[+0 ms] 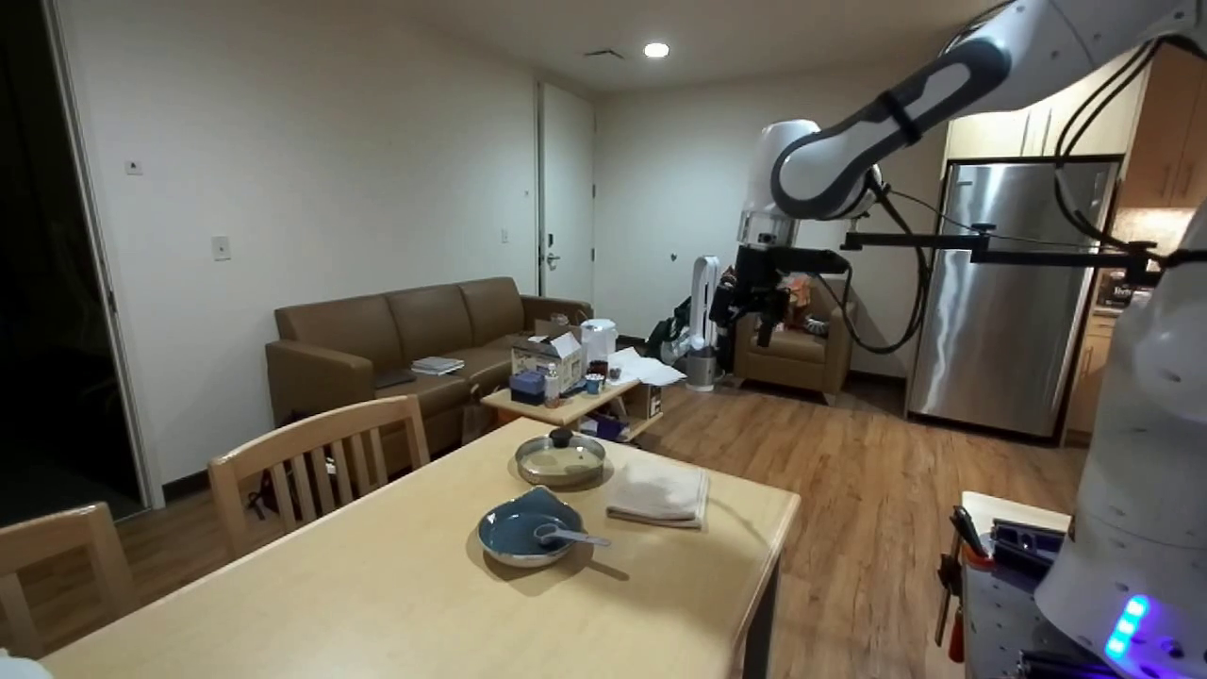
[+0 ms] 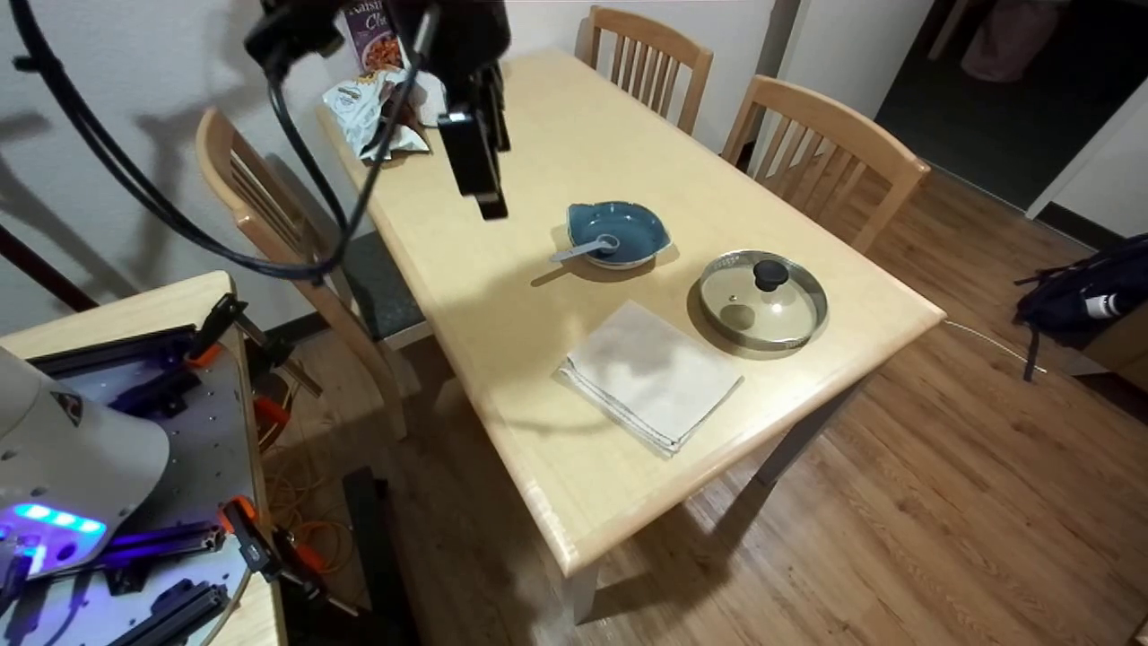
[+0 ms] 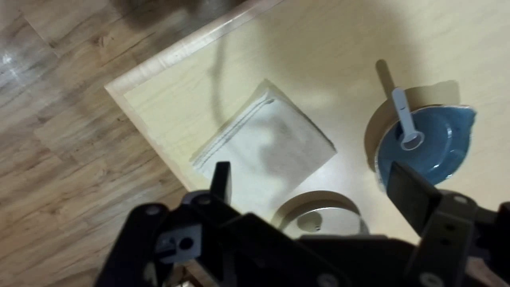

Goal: Take the cloth and put it on the bowl

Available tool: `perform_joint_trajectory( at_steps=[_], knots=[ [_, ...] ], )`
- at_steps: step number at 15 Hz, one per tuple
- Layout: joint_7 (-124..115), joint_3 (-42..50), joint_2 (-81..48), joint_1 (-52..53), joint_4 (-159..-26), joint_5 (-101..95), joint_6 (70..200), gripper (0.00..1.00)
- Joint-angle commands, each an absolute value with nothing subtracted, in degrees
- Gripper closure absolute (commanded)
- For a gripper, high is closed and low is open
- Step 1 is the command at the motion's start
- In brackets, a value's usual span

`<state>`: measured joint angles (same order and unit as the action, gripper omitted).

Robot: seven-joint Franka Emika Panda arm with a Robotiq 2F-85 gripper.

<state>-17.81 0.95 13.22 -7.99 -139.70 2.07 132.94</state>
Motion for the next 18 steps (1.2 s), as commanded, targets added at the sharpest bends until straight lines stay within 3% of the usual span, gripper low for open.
perform_joint_trajectory(
  at_steps=[1,2,7,15,16,18],
  knots=[
    [-17.4,4.3,1.4,-9.9,-134.3,0.5,137.4,0.0],
    [-17.8,4.1,7.4,-8.6,-137.9,1.3,135.8,0.0],
    [-17.7,4.6,5.8,-8.1,-136.9,1.4,136.1,0.0],
    [-16.5,8.4,-18.1,-8.9,-120.2,-5.1,119.2,0.0],
    [-16.2,8.0,-10.4,-8.0,-126.8,-2.7,122.9,0.0],
    [-16.2,9.2,-16.4,-8.1,-123.0,-3.5,121.8,0.0]
  ],
)
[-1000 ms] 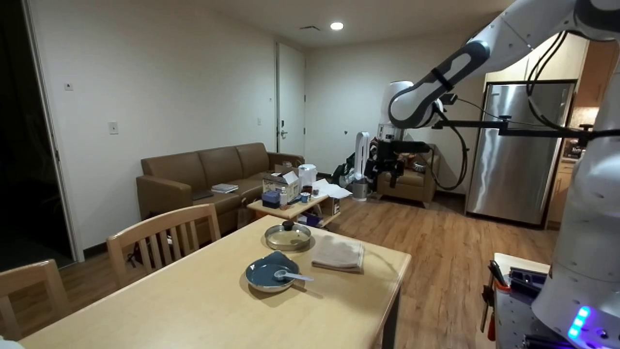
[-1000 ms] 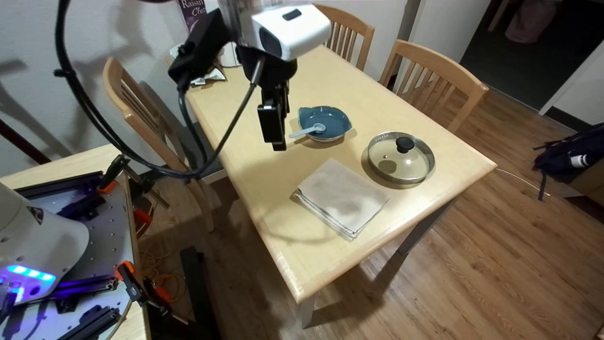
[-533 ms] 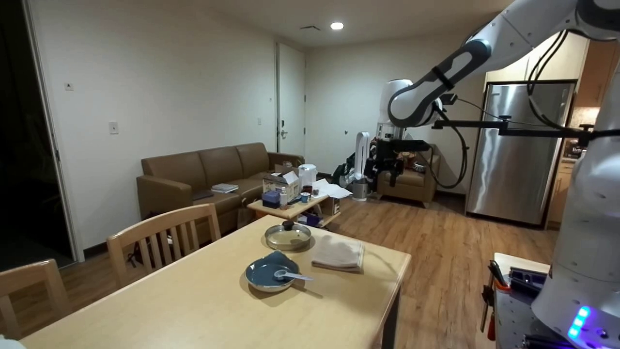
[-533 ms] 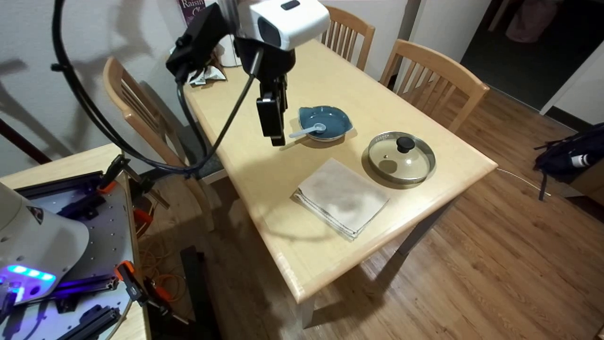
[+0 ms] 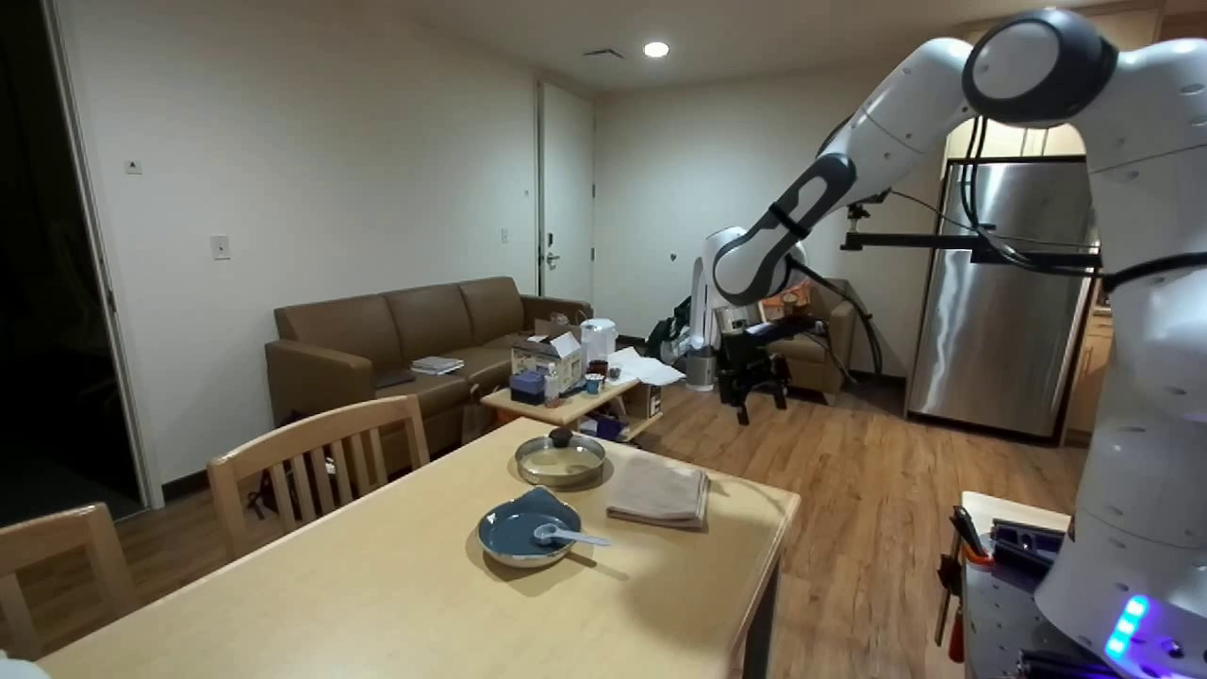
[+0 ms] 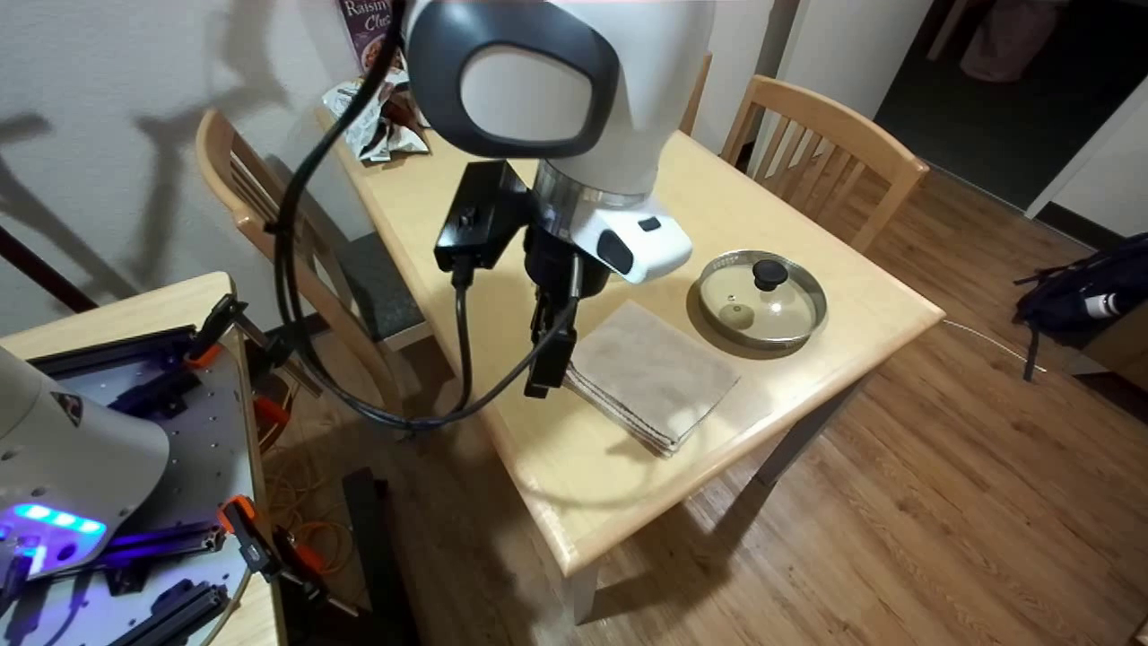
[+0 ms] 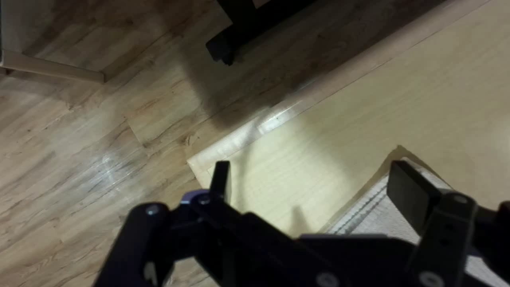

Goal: Take the cloth and put it on the bowl

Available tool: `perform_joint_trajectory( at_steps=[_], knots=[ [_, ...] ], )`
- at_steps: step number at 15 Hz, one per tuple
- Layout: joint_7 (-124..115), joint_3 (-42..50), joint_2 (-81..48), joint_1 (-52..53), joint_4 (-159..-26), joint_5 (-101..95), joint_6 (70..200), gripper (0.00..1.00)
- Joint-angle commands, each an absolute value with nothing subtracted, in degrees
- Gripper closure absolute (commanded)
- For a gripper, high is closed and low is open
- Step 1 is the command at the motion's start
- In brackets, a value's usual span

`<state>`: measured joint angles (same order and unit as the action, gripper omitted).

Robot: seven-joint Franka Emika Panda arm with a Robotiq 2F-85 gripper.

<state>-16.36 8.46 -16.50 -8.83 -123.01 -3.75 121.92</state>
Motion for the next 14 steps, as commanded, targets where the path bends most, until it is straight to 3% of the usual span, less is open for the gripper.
perform_joint_trajectory(
  at_steps=[1,3,9,14],
  knots=[
    [-16.1,9.4,-18.1,-8.2,-121.8,-3.5,121.7,0.0],
    [-16.1,9.3,-19.0,-8.1,-120.9,-3.5,121.2,0.0],
    [-3.9,7.0,-20.4,-10.3,-124.8,0.5,148.2,0.0],
    [13.3,1.4,-21.2,-14.8,-124.7,9.8,148.3,0.0]
  ],
)
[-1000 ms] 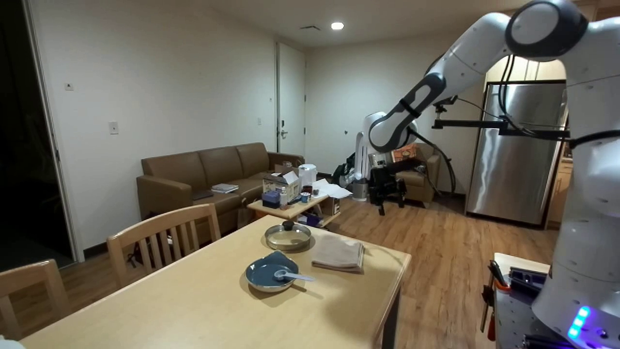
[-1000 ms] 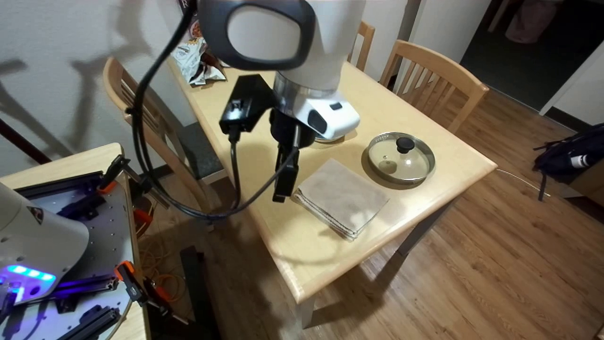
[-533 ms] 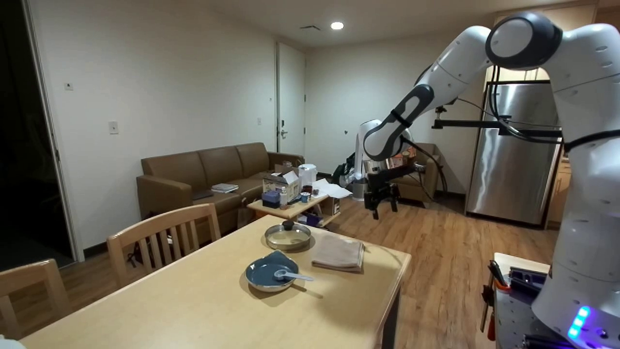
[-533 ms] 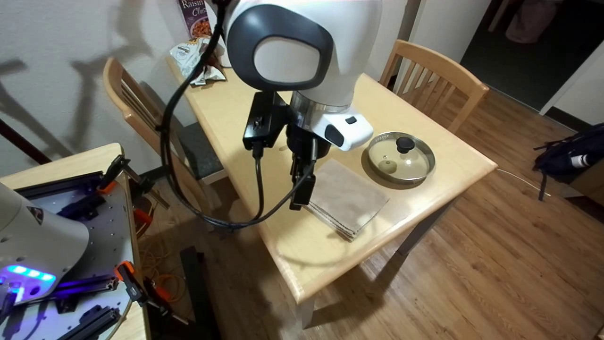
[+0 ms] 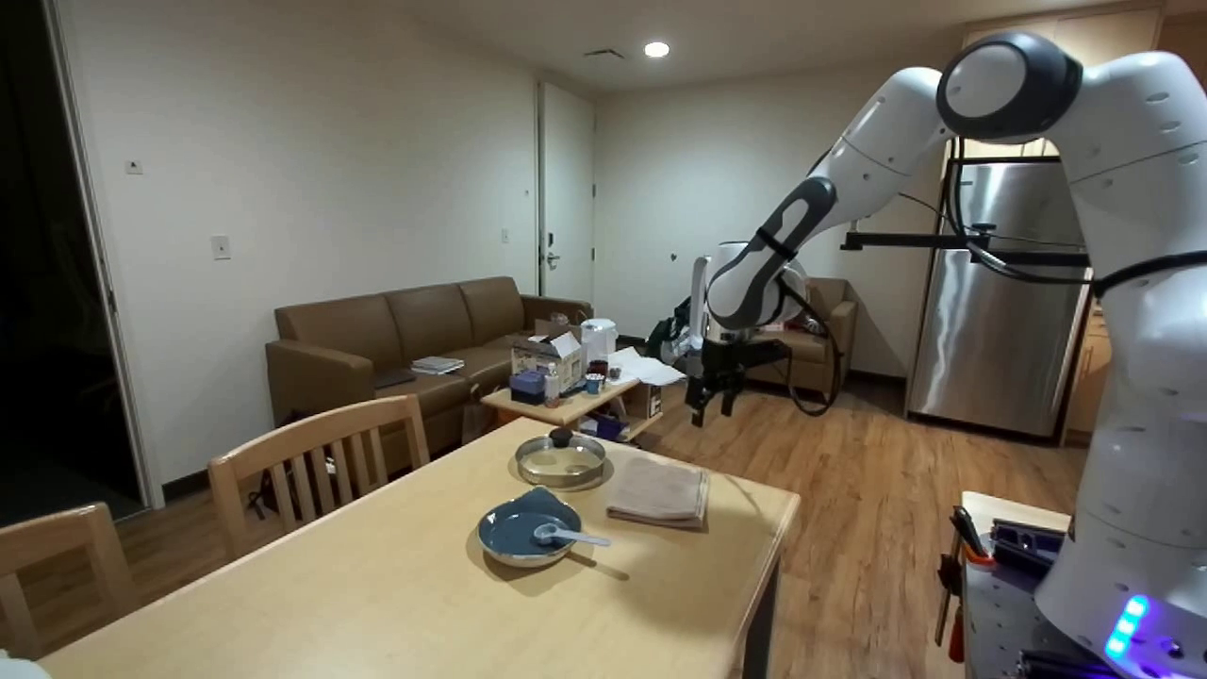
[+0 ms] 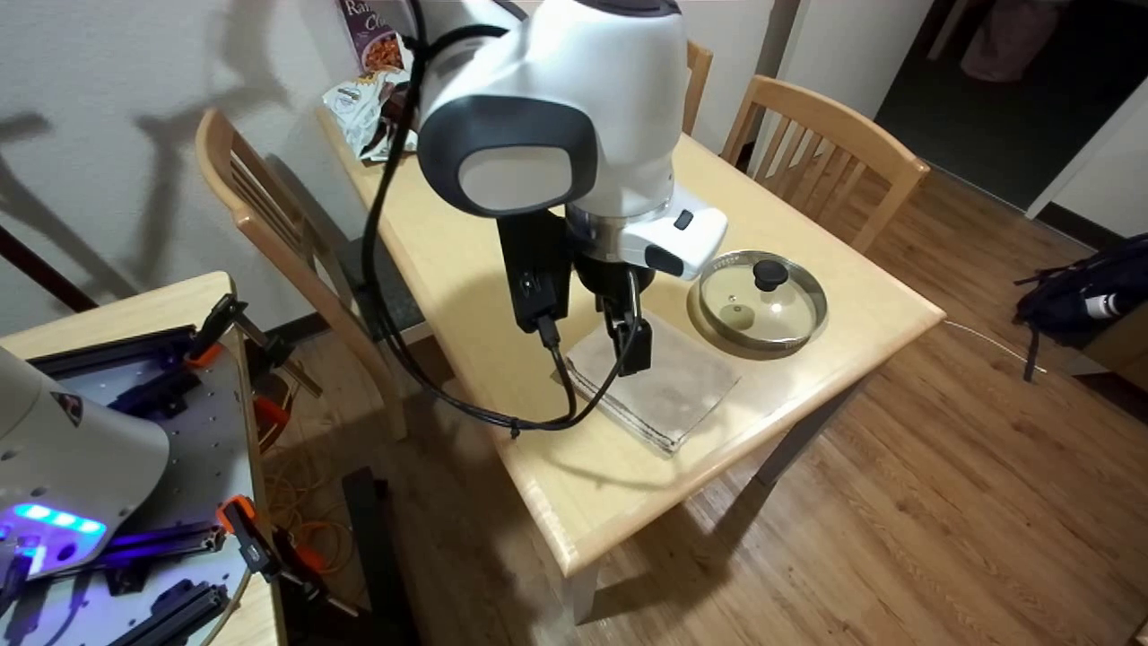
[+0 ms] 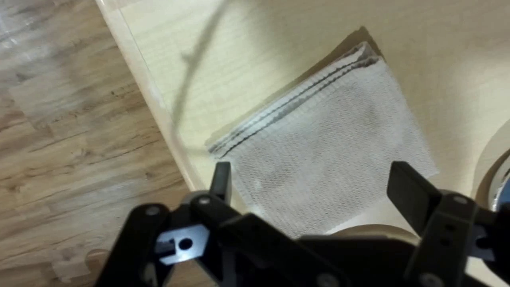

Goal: Take the cloth and put it on the bowl

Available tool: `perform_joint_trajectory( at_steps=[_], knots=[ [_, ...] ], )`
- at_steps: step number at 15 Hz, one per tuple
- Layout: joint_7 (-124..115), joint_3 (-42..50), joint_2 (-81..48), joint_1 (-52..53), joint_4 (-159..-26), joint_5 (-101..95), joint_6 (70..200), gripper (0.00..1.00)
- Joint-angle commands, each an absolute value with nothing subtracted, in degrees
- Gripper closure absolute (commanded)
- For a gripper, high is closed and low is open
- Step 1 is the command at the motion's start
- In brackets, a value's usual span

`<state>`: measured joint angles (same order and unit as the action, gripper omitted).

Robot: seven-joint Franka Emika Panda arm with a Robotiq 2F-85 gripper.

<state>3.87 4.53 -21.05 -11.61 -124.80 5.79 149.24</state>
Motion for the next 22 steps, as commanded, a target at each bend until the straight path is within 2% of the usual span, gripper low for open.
perform_joint_trajectory(
  at_steps=[1,8,15,22],
  knots=[
    [14.4,1.2,-21.3,-15.1,-124.6,10.4,148.0,0.0],
    [11.2,3.2,-21.5,-12.8,-124.8,7.3,151.6,0.0],
    [10.2,6.4,-21.2,-10.7,-124.1,-2.6,148.5,0.0],
    [9.8,6.1,-21.2,-10.9,-124.6,-1.7,149.5,0.0]
  ],
)
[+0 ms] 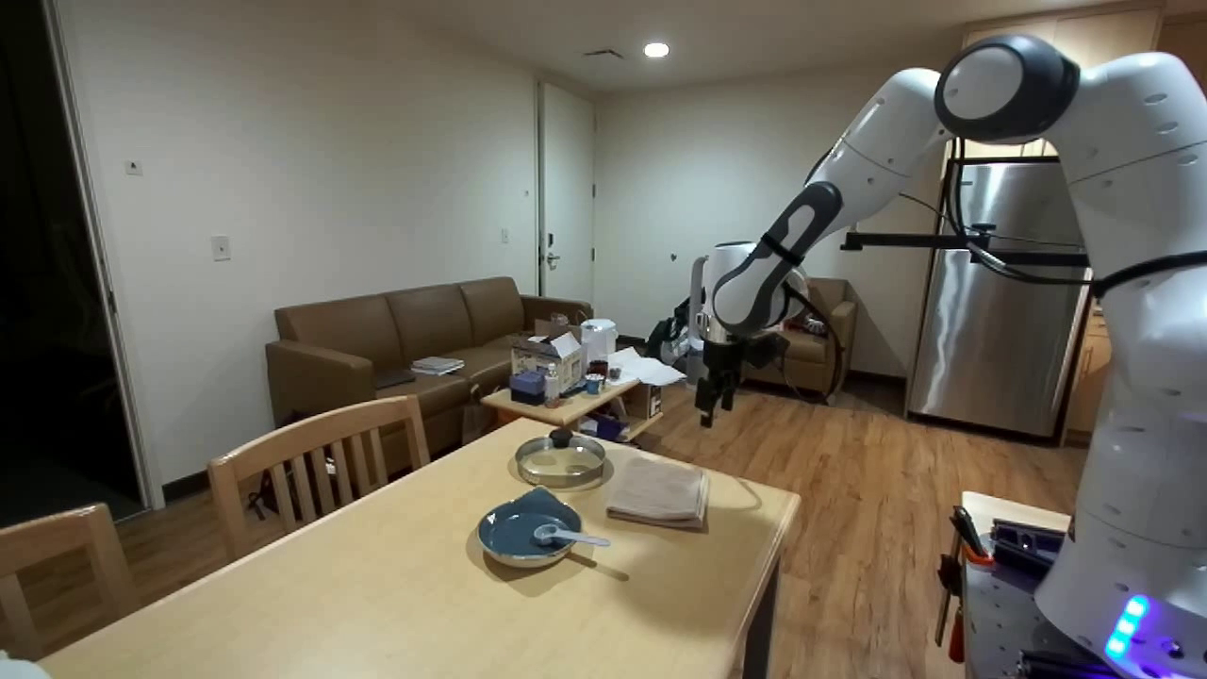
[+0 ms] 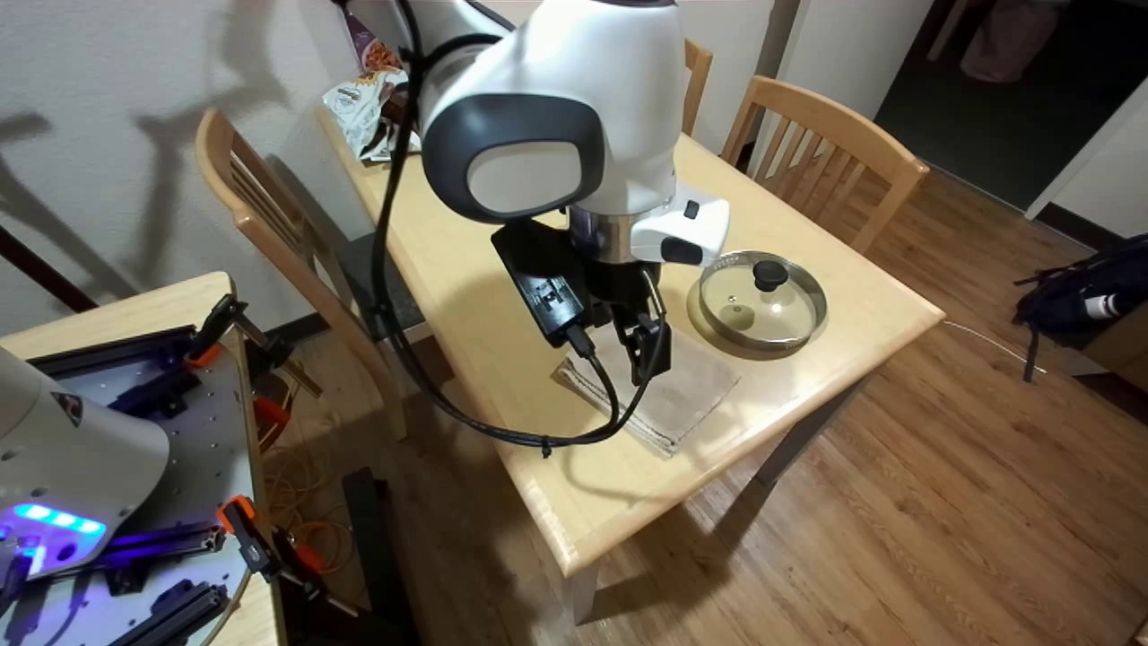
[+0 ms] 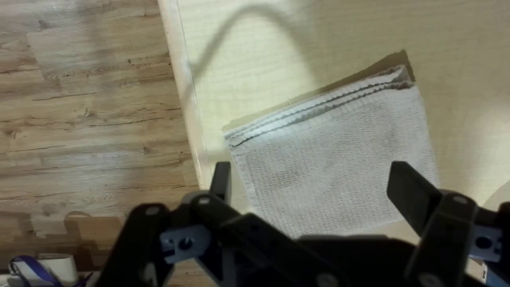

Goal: Take the cloth and put it on the bowl

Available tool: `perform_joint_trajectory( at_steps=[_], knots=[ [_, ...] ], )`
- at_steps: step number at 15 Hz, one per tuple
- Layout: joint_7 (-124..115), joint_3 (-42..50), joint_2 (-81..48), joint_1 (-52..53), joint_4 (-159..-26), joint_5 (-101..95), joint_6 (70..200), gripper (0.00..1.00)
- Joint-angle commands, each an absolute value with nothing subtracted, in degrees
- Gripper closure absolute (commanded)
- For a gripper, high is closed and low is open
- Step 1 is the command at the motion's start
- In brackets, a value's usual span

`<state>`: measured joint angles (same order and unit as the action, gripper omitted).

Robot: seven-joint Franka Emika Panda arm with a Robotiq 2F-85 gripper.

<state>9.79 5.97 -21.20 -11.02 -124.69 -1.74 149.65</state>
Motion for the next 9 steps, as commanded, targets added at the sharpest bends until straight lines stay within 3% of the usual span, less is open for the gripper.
perform_joint_trajectory(
  at_steps=[1,9],
  knots=[
    [9.8,6.1,-21.2,-10.9,-124.6,-1.7,149.5,0.0],
    [35.1,-8.7,-41.1,-22.0,-106.1,12.0,149.5,0.0]
  ],
)
